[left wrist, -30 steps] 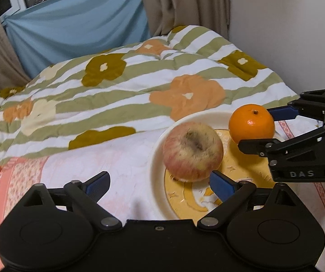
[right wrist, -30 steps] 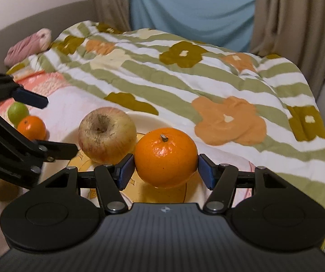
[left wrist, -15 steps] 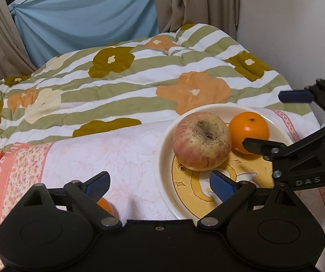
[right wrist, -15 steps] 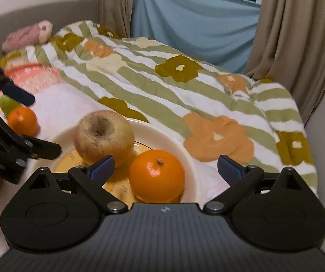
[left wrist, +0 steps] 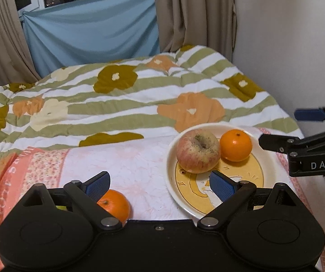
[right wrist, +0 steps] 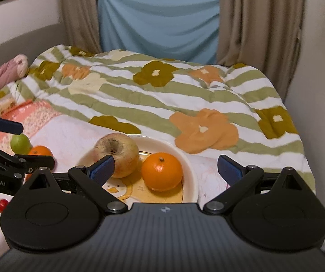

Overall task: Organize fruits
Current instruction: 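Lift both tools away from the bowl back over the fruits, then grasp the small tangerine with the left tool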

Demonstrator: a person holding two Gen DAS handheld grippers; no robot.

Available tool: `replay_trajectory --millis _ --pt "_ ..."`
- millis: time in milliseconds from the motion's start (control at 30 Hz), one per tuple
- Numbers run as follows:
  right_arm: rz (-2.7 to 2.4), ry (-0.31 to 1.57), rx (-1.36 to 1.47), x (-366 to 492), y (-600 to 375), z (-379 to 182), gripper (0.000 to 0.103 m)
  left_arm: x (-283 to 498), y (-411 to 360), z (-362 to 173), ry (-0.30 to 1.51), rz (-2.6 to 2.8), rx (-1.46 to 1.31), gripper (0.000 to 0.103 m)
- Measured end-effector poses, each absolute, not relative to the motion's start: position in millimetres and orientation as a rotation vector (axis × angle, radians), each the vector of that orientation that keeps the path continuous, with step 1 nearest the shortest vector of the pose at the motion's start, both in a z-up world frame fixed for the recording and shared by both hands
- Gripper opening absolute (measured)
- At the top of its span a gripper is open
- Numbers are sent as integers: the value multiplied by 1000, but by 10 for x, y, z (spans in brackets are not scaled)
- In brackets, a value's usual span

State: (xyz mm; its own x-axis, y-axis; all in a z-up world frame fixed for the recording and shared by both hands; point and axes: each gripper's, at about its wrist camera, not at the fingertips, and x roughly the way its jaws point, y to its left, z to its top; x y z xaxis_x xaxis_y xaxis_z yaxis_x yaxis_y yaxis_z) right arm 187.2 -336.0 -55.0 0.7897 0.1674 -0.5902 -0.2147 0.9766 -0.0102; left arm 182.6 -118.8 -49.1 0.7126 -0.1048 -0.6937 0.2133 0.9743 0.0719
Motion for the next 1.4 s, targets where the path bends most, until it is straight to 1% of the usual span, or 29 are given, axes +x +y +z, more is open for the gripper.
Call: replay_trajectory --millis 333,633,933,1233,1333,1400 --pt "110 626 -17 1183 -3086 -81 103 1136 -797 -58 635 -154 108 98" --pt "90 622 7 579 -2611 89 103 568 -406 -43 613 -171 126 98" --pt "92 631 21 253 -2142 -128 103 270 63 -280 625 -149 143 98" --pt "133 663 36 140 -1660 -590 103 196 553 -680 667 -118 158 98" --pt "157 670 30 115 -1467 -732 103 221 705 -811 678 -121 167 94" --pt "172 668 27 107 -1338 -816 103 252 783 -894 688 -128 178 89"
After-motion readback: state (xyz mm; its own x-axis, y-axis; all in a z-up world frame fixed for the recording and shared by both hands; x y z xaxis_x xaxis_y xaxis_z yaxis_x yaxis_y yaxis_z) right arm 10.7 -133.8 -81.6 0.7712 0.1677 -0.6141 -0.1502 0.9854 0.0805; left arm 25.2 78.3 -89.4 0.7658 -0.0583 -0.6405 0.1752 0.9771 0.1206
